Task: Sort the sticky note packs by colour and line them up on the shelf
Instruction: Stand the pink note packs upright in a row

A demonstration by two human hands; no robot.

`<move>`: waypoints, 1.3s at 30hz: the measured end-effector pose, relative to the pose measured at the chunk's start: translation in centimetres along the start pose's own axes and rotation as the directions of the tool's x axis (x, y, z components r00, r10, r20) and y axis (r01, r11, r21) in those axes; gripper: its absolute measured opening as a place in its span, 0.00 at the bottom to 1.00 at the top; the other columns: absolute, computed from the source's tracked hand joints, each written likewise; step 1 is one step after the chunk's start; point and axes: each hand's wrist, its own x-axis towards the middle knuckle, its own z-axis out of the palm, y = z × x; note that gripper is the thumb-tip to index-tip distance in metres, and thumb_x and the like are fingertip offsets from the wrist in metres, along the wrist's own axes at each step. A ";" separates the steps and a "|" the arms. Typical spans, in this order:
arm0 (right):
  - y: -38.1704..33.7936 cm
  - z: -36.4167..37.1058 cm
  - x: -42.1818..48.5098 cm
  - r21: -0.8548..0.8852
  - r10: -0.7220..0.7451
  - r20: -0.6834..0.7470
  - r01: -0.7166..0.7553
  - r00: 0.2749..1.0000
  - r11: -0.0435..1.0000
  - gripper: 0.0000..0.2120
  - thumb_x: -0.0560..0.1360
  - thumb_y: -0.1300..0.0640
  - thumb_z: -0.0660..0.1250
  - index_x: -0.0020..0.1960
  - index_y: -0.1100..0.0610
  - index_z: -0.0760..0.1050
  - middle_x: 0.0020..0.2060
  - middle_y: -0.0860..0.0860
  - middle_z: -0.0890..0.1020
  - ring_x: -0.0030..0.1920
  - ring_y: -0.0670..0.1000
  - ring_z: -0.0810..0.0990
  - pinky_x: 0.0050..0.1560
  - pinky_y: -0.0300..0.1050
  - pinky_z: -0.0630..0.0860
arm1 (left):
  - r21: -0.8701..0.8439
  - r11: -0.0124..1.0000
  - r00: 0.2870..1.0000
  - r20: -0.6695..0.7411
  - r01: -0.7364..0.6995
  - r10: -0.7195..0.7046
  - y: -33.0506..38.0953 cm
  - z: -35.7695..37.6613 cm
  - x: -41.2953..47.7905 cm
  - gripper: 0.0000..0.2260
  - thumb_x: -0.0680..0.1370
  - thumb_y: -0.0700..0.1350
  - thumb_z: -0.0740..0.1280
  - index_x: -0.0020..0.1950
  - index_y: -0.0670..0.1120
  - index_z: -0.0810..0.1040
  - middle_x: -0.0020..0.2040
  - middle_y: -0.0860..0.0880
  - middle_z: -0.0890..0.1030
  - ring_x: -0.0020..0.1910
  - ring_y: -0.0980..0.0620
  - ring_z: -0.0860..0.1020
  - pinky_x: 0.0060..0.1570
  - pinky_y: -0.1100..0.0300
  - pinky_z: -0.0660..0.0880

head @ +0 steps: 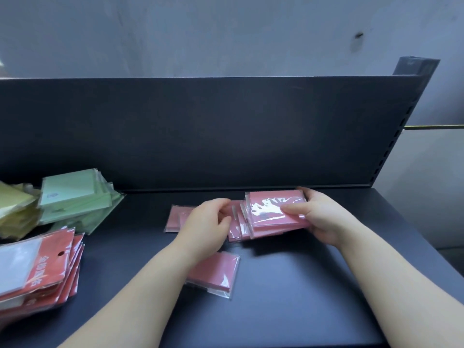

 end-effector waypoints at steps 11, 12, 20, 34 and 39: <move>-0.8 -0.9 0.1 0.512 0.091 -0.102 -0.026 0.991 0.859 0.05 0.74 0.67 0.65 0.50 0.63 0.77 0.37 0.55 0.85 0.35 0.50 0.84 0.35 0.41 0.81 | 0.307 0.942 0.984 0.147 -0.138 0.097 0.3 1.5 0.8 0.43 0.69 0.67 0.68 0.78 0.50 0.56 0.76 0.54 0.61 0.72 0.50 0.59 0.71 0.54 0.59; -0.6 -0.6 -0.1 0.448 0.104 -0.073 -0.061 0.992 0.892 0.06 0.74 0.67 0.65 0.51 0.64 0.78 0.39 0.56 0.85 0.37 0.51 0.84 0.40 0.43 0.82 | 0.315 0.940 0.985 0.143 -0.134 0.092 0.3 1.6 1.0 0.44 0.69 0.67 0.69 0.78 0.50 0.56 0.75 0.54 0.62 0.72 0.50 0.59 0.71 0.54 0.60; -0.4 -0.2 -0.1 0.479 0.065 -0.096 -0.011 0.993 0.878 0.07 0.75 0.67 0.65 0.51 0.64 0.78 0.42 0.57 0.85 0.39 0.53 0.84 0.46 0.46 0.81 | 0.078 0.992 0.992 -0.069 -0.097 0.103 -0.4 -1.0 0.8 0.42 0.65 0.62 0.74 0.74 0.51 0.64 0.69 0.53 0.69 0.68 0.50 0.66 0.68 0.57 0.63; 0.8 2.8 -0.8 -0.320 -0.110 0.014 0.108 0.994 0.941 0.11 0.68 0.58 0.66 0.51 0.55 0.78 0.47 0.52 0.85 0.48 0.52 0.83 0.55 0.51 0.79 | 0.448 0.894 0.970 0.203 0.027 -0.131 -1.2 -2.1 0.2 0.47 0.65 0.63 0.73 0.77 0.53 0.54 0.78 0.48 0.48 0.77 0.46 0.44 0.75 0.44 0.47; 0.5 3.9 -1.2 -0.484 -0.060 0.110 0.106 0.992 0.869 0.12 0.70 0.55 0.66 0.53 0.53 0.73 0.50 0.49 0.80 0.50 0.50 0.80 0.52 0.46 0.77 | 0.441 0.897 0.972 0.209 0.002 -0.105 -1.6 -1.4 0.5 0.42 0.66 0.65 0.71 0.75 0.57 0.57 0.78 0.47 0.50 0.77 0.47 0.45 0.74 0.40 0.45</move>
